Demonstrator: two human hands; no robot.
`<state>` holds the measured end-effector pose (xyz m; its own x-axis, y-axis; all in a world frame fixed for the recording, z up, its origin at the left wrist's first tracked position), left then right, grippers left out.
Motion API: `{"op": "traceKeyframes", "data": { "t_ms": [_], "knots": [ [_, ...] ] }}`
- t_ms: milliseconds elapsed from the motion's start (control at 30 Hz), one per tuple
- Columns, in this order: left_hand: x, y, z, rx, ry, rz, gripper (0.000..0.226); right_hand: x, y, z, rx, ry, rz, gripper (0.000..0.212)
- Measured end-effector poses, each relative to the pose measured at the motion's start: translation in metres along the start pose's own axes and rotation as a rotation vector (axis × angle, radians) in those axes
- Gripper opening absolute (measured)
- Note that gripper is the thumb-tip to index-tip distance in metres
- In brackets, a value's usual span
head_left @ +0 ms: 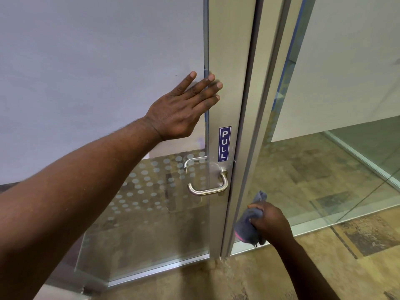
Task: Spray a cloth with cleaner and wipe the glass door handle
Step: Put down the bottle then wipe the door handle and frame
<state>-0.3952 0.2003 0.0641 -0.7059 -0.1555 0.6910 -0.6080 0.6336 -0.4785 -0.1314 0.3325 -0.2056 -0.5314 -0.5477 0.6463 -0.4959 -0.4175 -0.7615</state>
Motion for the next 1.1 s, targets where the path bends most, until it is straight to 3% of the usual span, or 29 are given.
{"op": "traceKeyframes", "data": {
  "t_ms": [33, 100, 233, 300, 367, 433, 533, 633, 733, 800, 967, 1100],
  "knots": [
    [0.000, 0.000, 0.000, 0.001, 0.001, -0.001, 0.052, 0.001, -0.004, 0.001, -0.015, -0.073, 0.055, 0.029],
    [0.000, 0.000, 0.000, 0.007, 0.003, -0.002, 0.052, -0.004, -0.011, 0.000, -0.026, -0.001, 0.153, 0.037],
    [0.000, -0.001, 0.000, 0.004, -0.001, -0.001, 0.052, -0.018, -0.010, -0.010, -0.196, 0.029, 0.294, 0.024],
    [0.000, -0.001, 0.000, -0.003, -0.003, -0.002, 0.051, -0.023, -0.004, -0.015, -0.184, 0.172, 0.118, 0.027],
    [0.000, -0.001, 0.001, -0.005, -0.002, -0.004, 0.051, -0.018, 0.003, -0.017, -0.177, 0.401, -0.238, 0.027],
    [0.001, 0.000, 0.000, -0.004, 0.000, -0.008, 0.051, -0.009, 0.016, -0.021, -0.216, 0.493, -0.470, 0.022],
    [0.001, -0.001, -0.001, -0.007, -0.003, -0.009, 0.051, 0.020, 0.034, -0.032, -0.315, 0.509, -0.732, 0.005],
    [0.001, 0.000, -0.001, -0.002, 0.000, -0.008, 0.052, 0.057, 0.045, -0.042, -0.357, 0.486, -0.959, 0.017],
    [0.001, 0.001, 0.000, 0.008, 0.001, -0.013, 0.053, 0.073, 0.051, -0.041, -0.398, 0.460, -1.018, 0.014],
    [0.001, 0.002, 0.000, 0.007, 0.004, -0.011, 0.053, 0.075, 0.055, -0.034, -0.419, 0.380, -0.981, 0.013],
    [0.002, 0.004, 0.000, -0.002, 0.001, -0.016, 0.052, 0.073, 0.063, -0.021, -0.466, 0.108, -0.520, 0.058],
    [0.002, 0.005, 0.001, -0.006, 0.002, -0.018, 0.052, 0.078, 0.057, -0.028, -0.505, -0.195, -0.093, 0.055]
  ]
}}
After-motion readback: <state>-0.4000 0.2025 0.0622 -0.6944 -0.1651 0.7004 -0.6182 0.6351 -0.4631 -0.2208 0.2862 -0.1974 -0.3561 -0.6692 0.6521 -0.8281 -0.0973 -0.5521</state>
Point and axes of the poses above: each hand's wrist, its own z-axis away from the middle knuckle, its own y-axis out of the palm, x = y × z, the point moved 3 cm from there along -z, towards the middle knuckle, and after that the axes turned 6 degrees about -x, right-handed, at the moved point
